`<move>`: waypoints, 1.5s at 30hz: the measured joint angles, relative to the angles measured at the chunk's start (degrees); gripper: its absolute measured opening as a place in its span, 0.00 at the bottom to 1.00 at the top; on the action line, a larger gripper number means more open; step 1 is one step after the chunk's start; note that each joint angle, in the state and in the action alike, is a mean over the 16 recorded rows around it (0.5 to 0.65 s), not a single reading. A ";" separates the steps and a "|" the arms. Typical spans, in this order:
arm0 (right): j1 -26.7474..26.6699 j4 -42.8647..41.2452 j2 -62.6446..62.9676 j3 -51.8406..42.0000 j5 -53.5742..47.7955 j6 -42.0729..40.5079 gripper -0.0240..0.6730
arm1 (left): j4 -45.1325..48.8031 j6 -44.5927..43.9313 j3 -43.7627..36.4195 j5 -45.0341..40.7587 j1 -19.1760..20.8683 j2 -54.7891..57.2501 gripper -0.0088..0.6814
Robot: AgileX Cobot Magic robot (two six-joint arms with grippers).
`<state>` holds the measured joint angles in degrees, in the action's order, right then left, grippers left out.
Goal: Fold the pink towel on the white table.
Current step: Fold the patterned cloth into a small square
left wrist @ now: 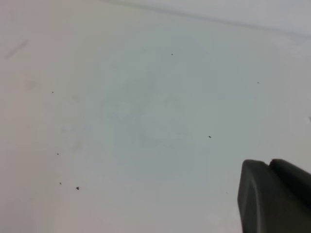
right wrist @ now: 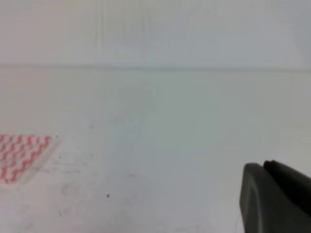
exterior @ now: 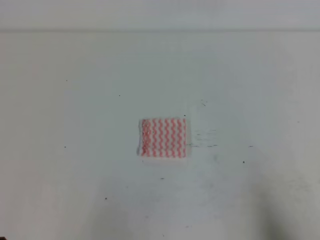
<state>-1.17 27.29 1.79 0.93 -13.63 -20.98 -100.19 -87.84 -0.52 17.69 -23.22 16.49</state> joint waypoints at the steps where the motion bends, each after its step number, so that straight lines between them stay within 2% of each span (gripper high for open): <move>1: 0.01 -0.05 0.03 -0.25 -0.55 0.01 0.01 | 0.00 0.00 0.00 0.00 0.00 0.01 0.01; 13: 0.07 1.35 -0.08 -2.20 -3.63 -0.01 0.01 | -0.04 0.03 0.06 0.10 -0.01 -0.17 0.01; 45: 0.08 1.95 -0.48 -1.82 -3.74 -0.04 0.01 | 0.23 0.02 0.06 0.45 -0.01 -0.23 0.01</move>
<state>-1.10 29.24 1.31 -0.89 -17.37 -21.02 -99.95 -87.82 -0.45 18.13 -23.23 16.26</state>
